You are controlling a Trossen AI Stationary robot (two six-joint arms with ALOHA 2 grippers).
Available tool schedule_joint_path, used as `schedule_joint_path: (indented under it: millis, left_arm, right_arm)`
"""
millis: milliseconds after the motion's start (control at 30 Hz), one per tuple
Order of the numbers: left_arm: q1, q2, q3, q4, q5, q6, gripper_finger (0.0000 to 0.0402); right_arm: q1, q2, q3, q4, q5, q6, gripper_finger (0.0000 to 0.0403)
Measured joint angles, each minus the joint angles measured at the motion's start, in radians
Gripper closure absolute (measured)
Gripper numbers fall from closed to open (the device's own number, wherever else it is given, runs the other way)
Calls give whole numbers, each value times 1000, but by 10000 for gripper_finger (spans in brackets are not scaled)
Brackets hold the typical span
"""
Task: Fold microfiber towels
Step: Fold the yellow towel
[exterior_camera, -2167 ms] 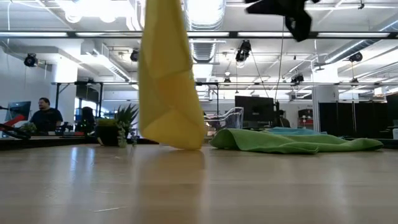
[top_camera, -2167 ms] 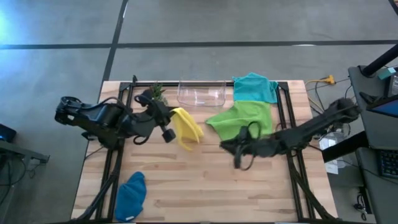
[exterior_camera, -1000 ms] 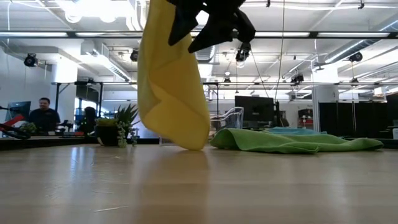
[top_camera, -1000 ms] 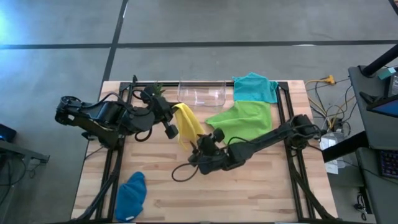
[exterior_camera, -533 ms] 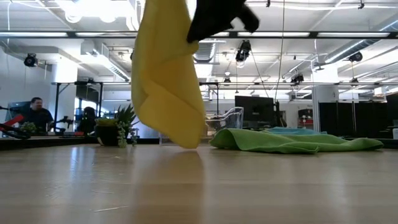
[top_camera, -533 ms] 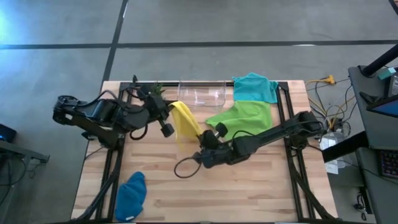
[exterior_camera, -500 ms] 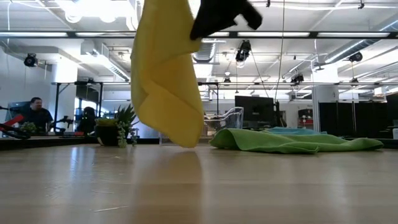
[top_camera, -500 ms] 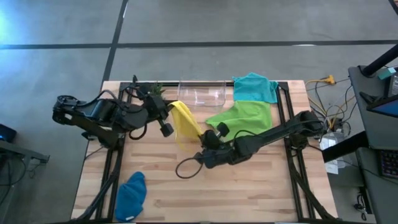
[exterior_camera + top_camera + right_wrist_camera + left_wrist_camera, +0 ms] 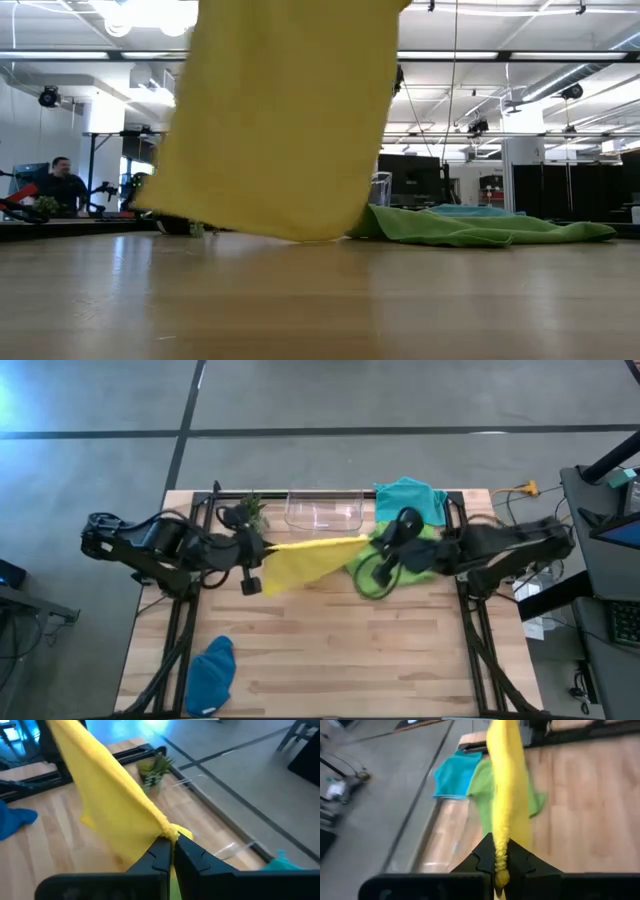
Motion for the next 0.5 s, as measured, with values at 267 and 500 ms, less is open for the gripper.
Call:
schedule_joint_path:
  millis: [267, 500]
  left_arm:
    - [76, 22, -5, -1, -178, 133, 402]
    - [94, 22, -5, -9, -261, 131, 402]
  right_arm:
    - [-83, -51, 0, -46, 21, -93, 394]
    - [-45, -5, 0, -2, 186, -187, 395]
